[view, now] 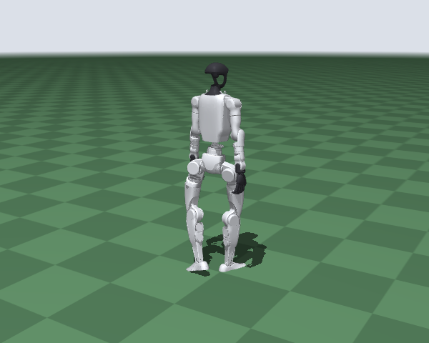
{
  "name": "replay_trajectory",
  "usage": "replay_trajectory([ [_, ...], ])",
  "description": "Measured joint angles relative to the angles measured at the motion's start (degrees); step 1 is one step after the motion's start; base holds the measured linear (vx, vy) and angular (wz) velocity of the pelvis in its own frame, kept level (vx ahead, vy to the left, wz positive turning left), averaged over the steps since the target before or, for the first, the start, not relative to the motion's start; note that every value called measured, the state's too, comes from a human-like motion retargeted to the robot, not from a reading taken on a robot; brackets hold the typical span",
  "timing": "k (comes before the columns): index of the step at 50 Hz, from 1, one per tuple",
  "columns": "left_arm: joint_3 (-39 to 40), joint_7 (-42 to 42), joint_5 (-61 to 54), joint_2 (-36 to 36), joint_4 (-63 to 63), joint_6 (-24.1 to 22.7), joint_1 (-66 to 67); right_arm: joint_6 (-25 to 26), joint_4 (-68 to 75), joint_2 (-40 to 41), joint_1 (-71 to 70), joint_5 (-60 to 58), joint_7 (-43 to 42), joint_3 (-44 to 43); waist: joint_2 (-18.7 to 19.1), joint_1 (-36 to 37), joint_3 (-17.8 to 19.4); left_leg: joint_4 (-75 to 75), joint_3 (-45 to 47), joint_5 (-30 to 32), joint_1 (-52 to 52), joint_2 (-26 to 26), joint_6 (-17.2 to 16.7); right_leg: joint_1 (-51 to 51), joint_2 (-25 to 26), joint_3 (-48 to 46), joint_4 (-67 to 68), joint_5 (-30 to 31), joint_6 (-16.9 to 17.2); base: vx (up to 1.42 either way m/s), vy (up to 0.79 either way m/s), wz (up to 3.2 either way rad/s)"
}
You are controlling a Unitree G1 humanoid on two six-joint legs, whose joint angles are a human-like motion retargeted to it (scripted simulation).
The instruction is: In place motions
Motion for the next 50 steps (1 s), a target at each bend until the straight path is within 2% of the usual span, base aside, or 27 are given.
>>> replay_trajectory([
  [2,-0.04,0.10,-0.64,0.12,0.06,-0.22,0.94,-0.24,-1.38,0.48,0.09,-1.87,0.28,0.83,-2.63,1.29,-1.03,10.08,-6.97,-0.65,-4.92,2.12,4.27,-0.75,-2.58,1.81,0.22,0.07,-0.13,0.14,-0.20,-0.66],
  [3,0.05,-0.11,-0.93,0.07,0.28,-0.19,1.43,-0.25,-2.19,0.61,-0.05,-2.84,0.52,1.43,-2.91,1.84,-1.11,13.12,-11.57,-1.52,-7.76,2.53,3.81,-0.93,-2.61,2.54,-0.02,0.31,-0.44,0.11,-0.15,-0.83],
  [5,0.52,-0.38,-1.20,-0.51,1.38,0.05,1.86,-0.14,-4.10,0.77,-0.73,-4.62,1.07,2.25,-2.57,4.18,-0.17,15.84,-24.65,-3.34,-15.15,-0.62,1.93,-0.79,-1.30,4.50,-1.16,1.20,-1.27,0.02,-0.04,-1.21],
  [7,1.01,-0.11,-1.70,-1.37,3.03,0.10,1.77,-0.50,-6.39,0.75,-1.67,-5.25,1.32,2.90,-2.25,7.23,1.59,11.57,-33.27,-4.90,-18.46,-6.22,0.92,-0.27,0.02,6.88,-2.18,2.07,-1.98,-0.04,0.02,-1.52],
  [10,1.12,0.07,-2.42,-2.26,4.98,0.18,1.86,-1.38,-9.67,0.56,-2.98,-5.04,1.92,4.27,-0.67,11.22,4.30,-0.82,-41.28,-5.91,-18.71,-11.42,1.03,1.03,3.30,9.98,-3.27,2.90,-2.83,0.03,0.02,-1.58],
  [12,0.72,0.29,-2.31,-2.82,5.89,0.14,2.39,-1.45,-11.32,0.62,-3.71,-5.31,2.41,4.62,1.84,13.95,5.72,-9.27,-45.91,-4.87,-17.38,-13.35,2.25,2.57,7.10,12.12,-3.90,3.00,-3.14,0.16,0.00,-1.61],
  [13,0.43,0.41,-2.25,-3.22,6.29,0.04,2.87,-1.43,-11.95,0.65,-4.01,-5.52,2.55,4.69,2.77,14.82,6.11,-12.13,-47.42,-0.52,-17.04,-14.42,5.95,3.56,8.37,13.15,-4.42,3.07,-3.06,0.24,-0.01,-0.99],
  [14,0.23,0.30,-2.23,-3.52,6.78,0.00,3.59,-1.37,-12.36,0.77,-4.17,-5.75,2.61,4.98,4.00,13.69,6.00,-13.42,-49.06,-0.37,-16.28,-14.26,6.32,4.46,9.56,13.18,-4.87,2.97,-2.88,0.31,0.00,-0.24],
  [15,0.08,0.08,-2.22,-3.76,7.32,-0.01,4.45,-1.30,-12.66,0.94,-4.27,-5.98,2.64,5.38,5.37,11.55,5.63,-13.92,-50.76,-2.34,-15.31,-13.48,5.04,5.32,10.71,12.73,-5.29,2.77,-2.66,0.29,0.00,0.29],
  [17,0.65,-0.60,-1.37,-3.94,8.53,0.60,4.91,-0.93,-13.10,1.85,-4.57,-5.34,2.28,6.46,5.90,7.95,3.63,-12.85,-41.52,-4.07,-15.10,-9.90,3.10,4.28,10.56,12.54,-5.33,2.51,-2.19,0.11,0.00,0.17],
  [21,-0.34,0.59,0.51,-3.42,8.21,0.41,3.37,-2.28,-12.46,3.38,-5.49,1.14,1.79,5.81,5.24,8.53,5.89,-15.46,-43.92,-3.25,-12.56,-11.50,3.74,5.35,11.13,14.81,-3.57,1.45,-1.87,0.01,0.01,-0.46],
  [26,-1.03,0.55,1.04,-3.41,6.44,0.24,3.71,-1.46,-10.70,2.61,-3.71,-2.02,3.33,6.66,5.03,9.52,3.08,-17.14,-42.80,-3.73,-11.28,-11.78,3.57,4.92,11.02,15.38,-2.80,0.76,-1.31,0.19,-0.02,-0.21],
  [30,-0.95,0.17,-0.93,-3.28,5.86,0.34,2.14,-1.58,-9.39,1.75,-3.58,-5.14,1.25,7.10,5.43,9.06,3.21,-16.28,-44.65,-4.09,-12.04,-11.23,3.34,4.38,11.58,16.57,-1.18,0.04,-0.36,0.00,0.00,0.00],
  [33,-1.24,0.18,-0.58,-3.01,4.60,0.49,1.27,-1.15,-8.61,1.47,-3.64,-3.17,1.85,6.24,6.02,7.48,3.33,-15.98,-45.76,-4.00,-12.57,-10.84,3.15,3.06,12.01,17.97,0.97,0.06,-0.16,-0.01,-0.02,0.37],
  [35,-2.14,0.25,-0.32,-2.69,3.51,0.35,0.92,-1.05,-8.58,1.44,-3.61,-1.65,1.88,5.47,6.11,6.98,3.79,-15.77,-46.78,-3.79,-12.76,-10.88,3.06,2.31,12.50,21.98,1.95,0.55,-0.09,-0.03,-0.02,0.48],
  [40,-3.69,0.44,1.62,-2.57,1.14,0.01,1.16,-1.67,-9.85,0.65,-3.32,-0.11,1.65,5.67,6.32,6.32,4.87,-14.69,-51.10,-2.73,-14.17,-12.01,3.29,0.79,13.43,34.67,3.72,0.69,2.75,-0.03,0.00,0.68],
  [45,-4.20,0.34,2.42,-3.05,-0.35,-0.06,0.71,-2.06,-10.86,0.01,-4.92,-0.37,1.93,7.42,4.86,12.73,7.39,-13.79,-50.51,0.08,-15.51,-13.41,3.69,2.35,11.35,26.69,3.34,-0.96,-1.11,-0.13,0.04,0.48],
  [50,-5.26,-0.41,2.34,-4.50,-0.21,-0.30,0.15,-2.89,-10.88,-1.22,-4.34,-2.27,2.36,8.53,5.56,16.16,7.68,-12.34,-52.13,-3.70,-18.87,-13.52,4.71,4.62,6.81,13.35,3.01,-3.06,0.10,-0.09,0.12,2.34],
])
